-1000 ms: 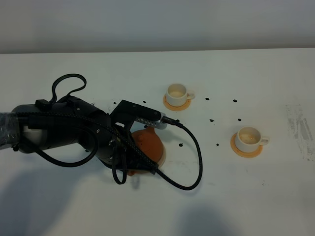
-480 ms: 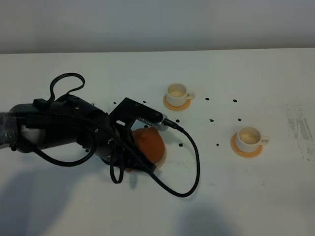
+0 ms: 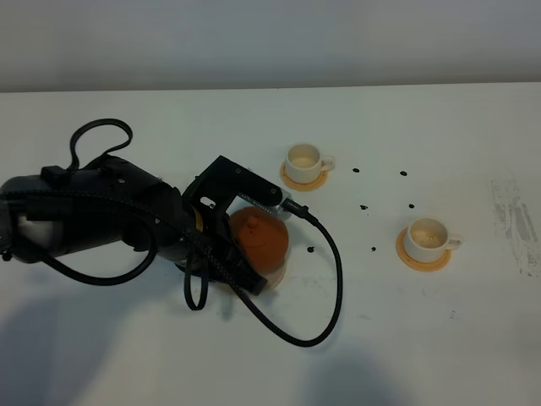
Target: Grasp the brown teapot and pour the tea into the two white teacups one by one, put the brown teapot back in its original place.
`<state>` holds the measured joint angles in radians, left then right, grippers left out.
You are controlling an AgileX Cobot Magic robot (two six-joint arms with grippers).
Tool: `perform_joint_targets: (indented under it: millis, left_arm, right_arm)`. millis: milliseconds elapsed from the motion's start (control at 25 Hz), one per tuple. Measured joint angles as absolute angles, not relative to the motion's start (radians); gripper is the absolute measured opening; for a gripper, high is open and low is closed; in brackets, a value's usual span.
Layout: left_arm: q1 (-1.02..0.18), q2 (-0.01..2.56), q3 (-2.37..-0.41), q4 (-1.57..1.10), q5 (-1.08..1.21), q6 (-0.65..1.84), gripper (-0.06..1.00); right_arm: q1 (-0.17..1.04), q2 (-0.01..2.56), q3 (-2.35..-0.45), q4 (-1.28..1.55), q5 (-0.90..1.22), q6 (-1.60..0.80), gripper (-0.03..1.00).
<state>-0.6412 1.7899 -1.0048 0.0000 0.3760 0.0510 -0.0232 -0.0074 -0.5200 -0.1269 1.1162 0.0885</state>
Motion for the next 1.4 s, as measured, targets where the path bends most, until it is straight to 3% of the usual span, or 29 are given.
perform_joint_targets:
  millis: [880, 1400]
  left_arm:
    - [-0.641, 1.785, -1.192, 0.023, 0.514, 0.161, 0.10]
    - [-0.654, 1.977, -1.492, 0.028, 0.595, 0.389, 0.10]
  right_arm:
    - [-0.023, -0.007, -0.520, -0.127, 1.116, 0.089, 0.50]
    - [-0.023, -0.007, -0.520, -0.127, 1.116, 0.089, 0.50]
